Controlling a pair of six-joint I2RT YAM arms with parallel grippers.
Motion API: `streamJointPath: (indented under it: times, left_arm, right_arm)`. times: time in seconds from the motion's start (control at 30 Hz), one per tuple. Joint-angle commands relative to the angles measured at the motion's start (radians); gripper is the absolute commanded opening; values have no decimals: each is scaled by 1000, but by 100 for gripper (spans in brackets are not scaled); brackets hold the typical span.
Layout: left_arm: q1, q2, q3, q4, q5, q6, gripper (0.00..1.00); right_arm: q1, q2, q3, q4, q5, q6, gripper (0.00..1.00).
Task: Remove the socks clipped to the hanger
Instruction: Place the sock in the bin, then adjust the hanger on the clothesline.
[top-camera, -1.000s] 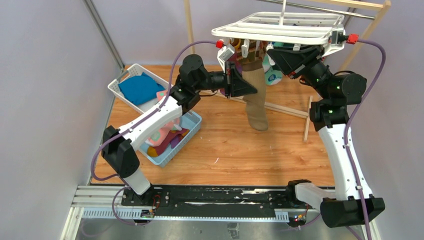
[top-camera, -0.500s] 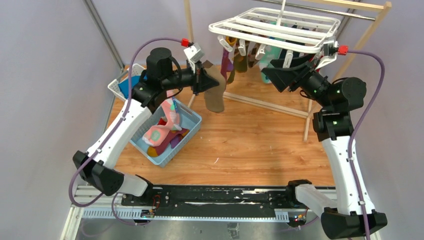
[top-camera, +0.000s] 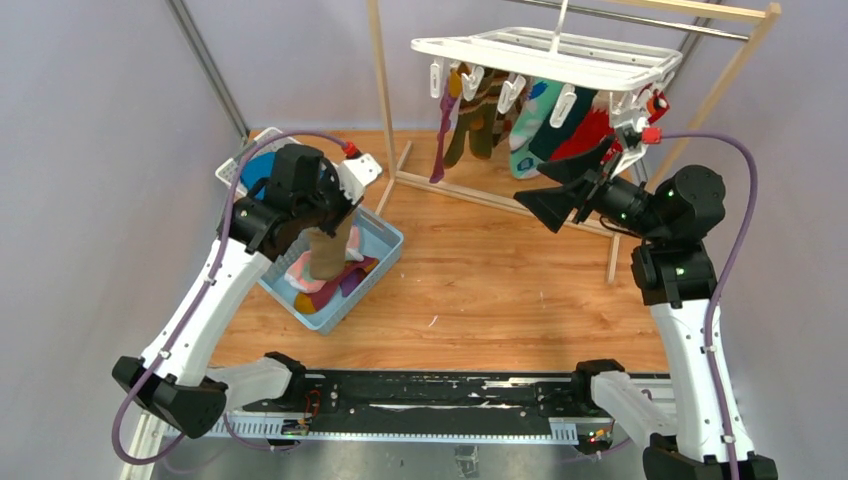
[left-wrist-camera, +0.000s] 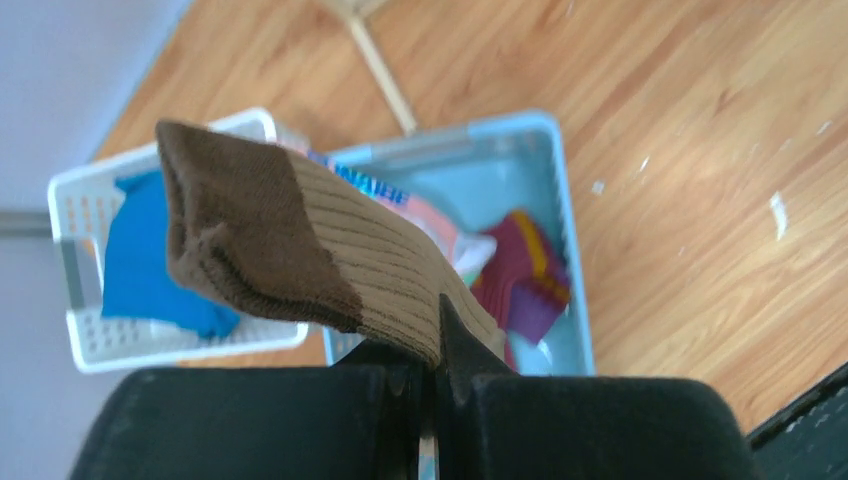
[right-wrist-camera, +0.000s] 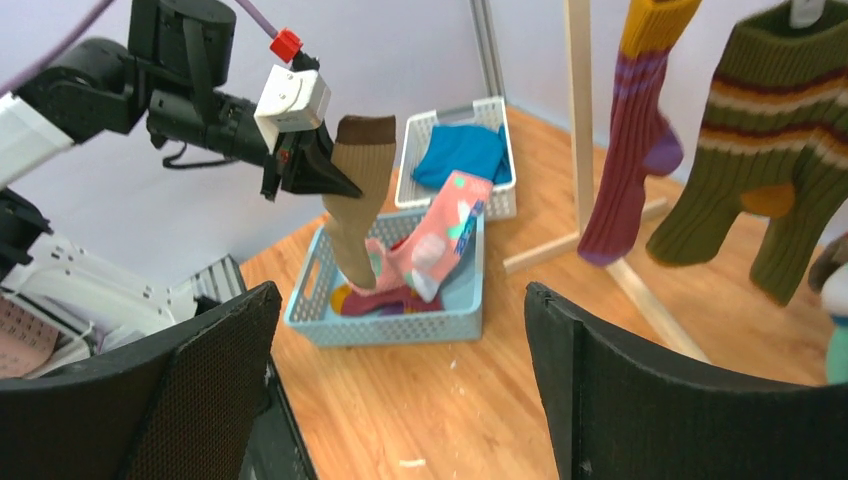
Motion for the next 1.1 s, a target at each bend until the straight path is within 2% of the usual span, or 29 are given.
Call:
streamJointPath:
  times: [0.0,0.2,0.33,0.37,0.43,0.5,0.53,0.6,0.67,0.73,0.8,0.93,1.07]
  left_arm:
    - [10,-36,-65,-92,-184,78,0]
    - [18,2,-218,-35,-333,70,1]
    - [43,53,-273,19,-341,58,9]
    - [50,61,-273,29,-340,55,13]
    - [78,60,-259,52,-320,48,29]
    - [107,39,-232,75,-282,38,61]
    - [117,18,-218,89,-265,31,70]
    - [125,-16,-198,122,-241,16,86]
    - [125,-35,-168,142,-202,-5,98]
    - [126,-36,-124,136,-146,-27,100]
    - [125,-27,-72,116,-46,-42,100]
    - [125,-21,10,96,121,-58,100]
    - [125,-31,33,107,244,-76,100]
  right_arm:
    - [-9,-38,-37,-175,-61,-153,91]
    - [-10,-77,-63,-340,-91,-318,92]
    - [-10,-98,-51,-463,-56,-431,92]
    - [-10,-101,-44,-492,-51,-463,92]
    - [-10,-107,-16,-561,-35,-505,92]
    - [-10,-105,38,-651,-14,-548,92]
    - [-10,-107,63,-703,-1,-579,92]
    - [-10,-123,104,-788,29,-643,92]
    - [-10,-163,128,-847,73,-707,92]
    - [-10,-191,156,-904,132,-747,92]
    - [-11,-215,189,-936,262,-748,92]
    - [-13,-225,264,-934,507,-742,92]
    - [-12,-174,347,-900,676,-740,93]
